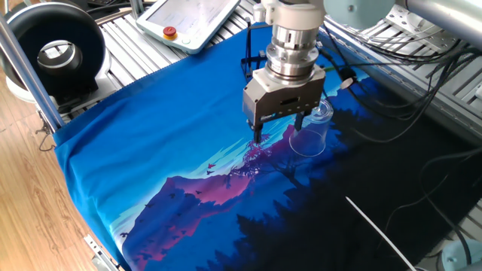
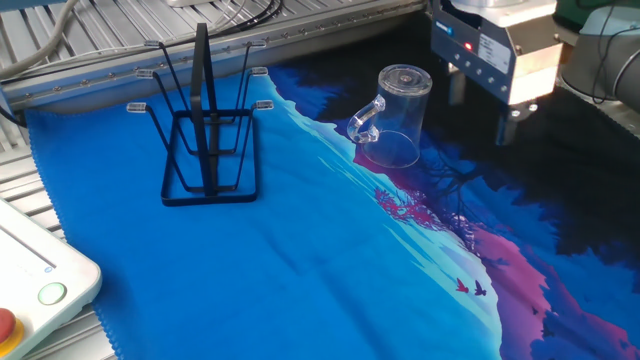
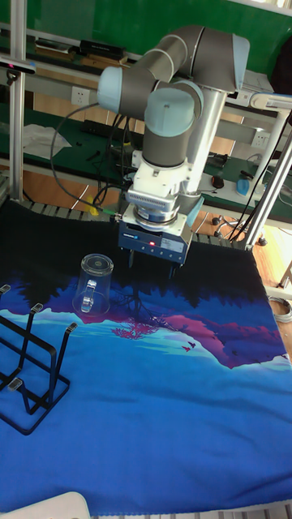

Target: Put the cup on the cup rack

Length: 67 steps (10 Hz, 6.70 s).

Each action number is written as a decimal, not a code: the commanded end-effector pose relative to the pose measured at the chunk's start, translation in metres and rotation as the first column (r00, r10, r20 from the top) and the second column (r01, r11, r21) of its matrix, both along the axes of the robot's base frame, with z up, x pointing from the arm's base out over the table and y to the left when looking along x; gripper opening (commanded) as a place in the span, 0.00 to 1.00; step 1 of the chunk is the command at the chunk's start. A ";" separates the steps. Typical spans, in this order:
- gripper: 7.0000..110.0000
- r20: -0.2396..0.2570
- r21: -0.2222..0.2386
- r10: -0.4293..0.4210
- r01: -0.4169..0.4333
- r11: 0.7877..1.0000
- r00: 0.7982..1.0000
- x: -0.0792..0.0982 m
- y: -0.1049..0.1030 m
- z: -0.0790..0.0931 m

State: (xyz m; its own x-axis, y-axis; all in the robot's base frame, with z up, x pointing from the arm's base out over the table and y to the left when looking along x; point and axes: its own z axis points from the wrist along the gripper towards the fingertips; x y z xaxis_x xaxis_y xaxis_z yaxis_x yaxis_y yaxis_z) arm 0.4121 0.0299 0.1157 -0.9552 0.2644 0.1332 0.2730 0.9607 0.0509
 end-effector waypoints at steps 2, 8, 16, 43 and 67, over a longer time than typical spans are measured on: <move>0.36 0.122 0.023 0.082 -0.085 0.996 0.989 0.022 0.002 0.004; 0.36 0.133 0.081 0.206 -0.218 0.973 0.970 0.003 0.029 0.023; 0.00 0.233 -0.009 0.434 -0.445 0.896 0.870 0.028 0.041 0.029; 0.00 0.093 -0.150 0.323 -0.308 0.940 0.942 0.018 -0.004 0.022; 0.00 0.101 -0.133 0.142 -0.128 0.983 0.985 0.026 -0.005 0.009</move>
